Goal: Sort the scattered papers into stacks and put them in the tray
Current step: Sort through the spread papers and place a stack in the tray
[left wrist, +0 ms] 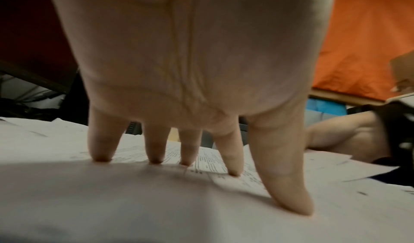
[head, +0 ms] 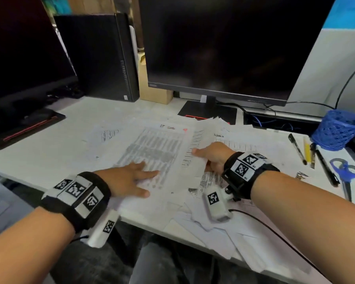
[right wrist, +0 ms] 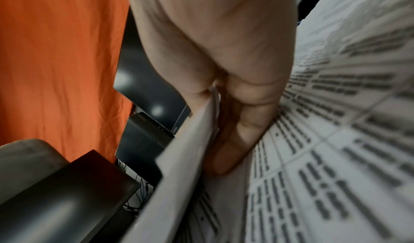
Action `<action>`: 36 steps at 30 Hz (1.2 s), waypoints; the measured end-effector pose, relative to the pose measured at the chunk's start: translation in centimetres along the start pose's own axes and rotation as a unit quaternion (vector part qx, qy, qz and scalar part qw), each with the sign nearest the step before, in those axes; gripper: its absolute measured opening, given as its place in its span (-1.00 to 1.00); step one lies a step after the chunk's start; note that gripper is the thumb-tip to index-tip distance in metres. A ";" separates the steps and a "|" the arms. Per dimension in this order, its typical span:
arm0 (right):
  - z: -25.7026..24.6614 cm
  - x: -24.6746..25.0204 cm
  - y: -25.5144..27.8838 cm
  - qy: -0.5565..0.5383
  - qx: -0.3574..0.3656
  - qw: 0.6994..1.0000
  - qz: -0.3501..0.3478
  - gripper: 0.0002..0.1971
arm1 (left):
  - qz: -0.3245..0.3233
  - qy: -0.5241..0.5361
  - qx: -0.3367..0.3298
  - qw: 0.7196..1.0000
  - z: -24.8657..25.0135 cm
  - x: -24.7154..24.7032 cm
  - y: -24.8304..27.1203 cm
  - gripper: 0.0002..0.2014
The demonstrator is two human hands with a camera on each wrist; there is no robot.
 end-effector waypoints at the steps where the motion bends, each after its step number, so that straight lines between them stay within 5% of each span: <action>1: -0.1 -0.3 -0.1 0.003 0.004 1.000 0.004 -0.77 | 0.003 0.006 -0.018 1.000 0.6 -0.1 0.0 -0.34; 6: -0.5 0.1 -1.5 0.062 0.032 0.996 0.047 -0.81 | 0.055 0.122 -0.033 0.990 0.0 2.6 0.8 -0.65; 11: -1.8 2.0 -0.3 -0.044 0.078 0.995 0.048 -0.61 | 0.231 0.192 0.185 0.936 -7.8 6.6 1.8 -0.22; 14: -2.4 3.1 0.5 -0.070 0.091 0.993 0.021 -0.60 | 0.236 0.281 0.246 0.897 -10.1 6.4 1.4 -0.15; 19: -3.0 4.0 1.8 -0.090 0.116 0.989 -0.017 -0.45 | 0.265 0.423 0.216 0.839 -8.8 6.1 0.4 0.03; 22: -3.1 4.4 2.6 -0.088 0.126 0.988 -0.025 -0.26 | 0.317 0.552 0.166 0.753 -7.7 5.9 0.1 -0.23; 23: -3.1 4.5 2.8 -0.078 0.132 0.988 -0.019 -0.33 | 0.314 0.566 0.145 0.748 -6.9 5.9 -0.1 -0.32; 25: -3.0 5.3 2.8 -0.045 0.141 0.989 0.015 -0.38 | 0.291 0.523 0.123 0.791 -5.4 6.0 -0.6 -0.44; 28: -2.1 7.4 1.3 0.043 0.127 0.987 0.085 -0.02 | 0.281 0.453 0.134 0.835 -4.6 5.9 -0.9 -0.38; 33: -0.7 9.9 0.0 0.064 0.065 0.988 0.121 -0.50 | 0.318 0.393 0.177 0.845 -6.0 6.4 0.0 -0.36; 36: -1.3 10.2 0.8 0.063 0.066 0.988 0.128 -0.62 | 0.297 0.391 0.211 0.845 -7.2 6.0 0.2 -0.35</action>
Point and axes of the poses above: each hand's wrist, its own y-axis away from the middle knuckle, its own x-axis out of the back of the hand, z = x × y, the point moved 9 cm from there along -y, towards the middle knuckle, and after that the axes turned 10 degrees about -y, right-handed, at the moved point
